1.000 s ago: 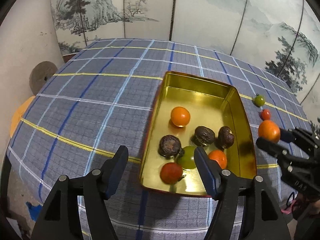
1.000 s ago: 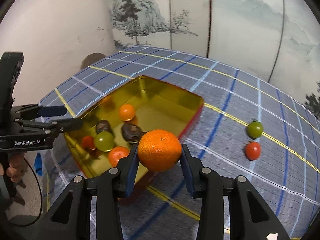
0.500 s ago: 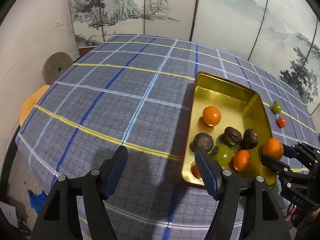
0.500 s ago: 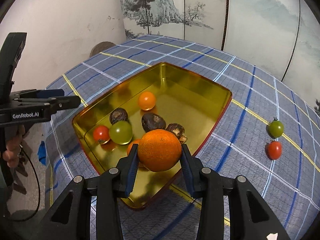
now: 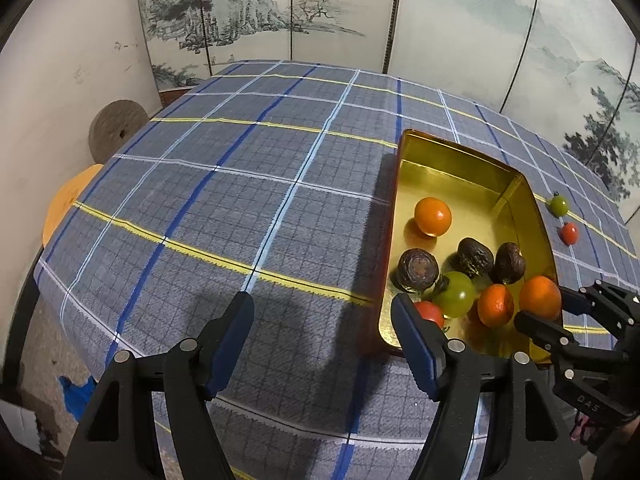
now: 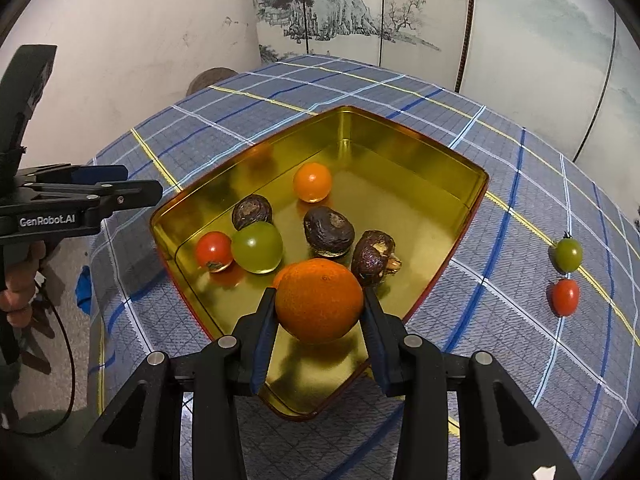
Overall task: Organize fruits
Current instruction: 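Carry the tangerine into the gold tin and open the right gripper, then move the right gripper to the red tomato on the cloth and grasp it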
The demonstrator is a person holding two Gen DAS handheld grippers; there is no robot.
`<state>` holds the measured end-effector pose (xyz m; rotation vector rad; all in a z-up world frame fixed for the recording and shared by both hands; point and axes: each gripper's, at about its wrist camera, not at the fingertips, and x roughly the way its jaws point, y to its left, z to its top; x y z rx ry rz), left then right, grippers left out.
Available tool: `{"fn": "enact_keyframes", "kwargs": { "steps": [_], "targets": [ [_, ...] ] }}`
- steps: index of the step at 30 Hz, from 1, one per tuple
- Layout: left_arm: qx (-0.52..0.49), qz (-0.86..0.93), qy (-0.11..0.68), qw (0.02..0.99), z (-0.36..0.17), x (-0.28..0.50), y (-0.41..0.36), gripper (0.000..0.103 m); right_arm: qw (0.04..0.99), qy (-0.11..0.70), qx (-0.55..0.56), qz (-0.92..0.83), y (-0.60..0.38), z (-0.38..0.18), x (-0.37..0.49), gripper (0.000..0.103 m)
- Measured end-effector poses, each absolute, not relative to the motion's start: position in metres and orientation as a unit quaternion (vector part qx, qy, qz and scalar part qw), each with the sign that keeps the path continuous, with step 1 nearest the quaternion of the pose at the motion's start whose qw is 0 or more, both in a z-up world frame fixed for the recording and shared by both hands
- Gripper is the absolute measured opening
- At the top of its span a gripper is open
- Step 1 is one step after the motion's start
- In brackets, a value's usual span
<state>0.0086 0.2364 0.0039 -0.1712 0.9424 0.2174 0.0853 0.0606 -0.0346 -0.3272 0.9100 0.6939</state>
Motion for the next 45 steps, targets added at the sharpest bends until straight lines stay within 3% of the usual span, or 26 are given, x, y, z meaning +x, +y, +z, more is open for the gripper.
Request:
{"fn": "enact_keyframes", "kwargs": {
  "steps": [26,45],
  "targets": [
    [-0.073,0.078,0.466,0.878,0.001,0.007,0.216,0.072,0.823,0.439,-0.134,0.333,0.065,-0.040,0.084,0.039],
    [-0.072,0.072,0.464,0.880,0.002,0.011,0.209,0.072,0.867,0.405,-0.089,0.277,0.016,-0.010,0.102,0.044]
  ]
}}
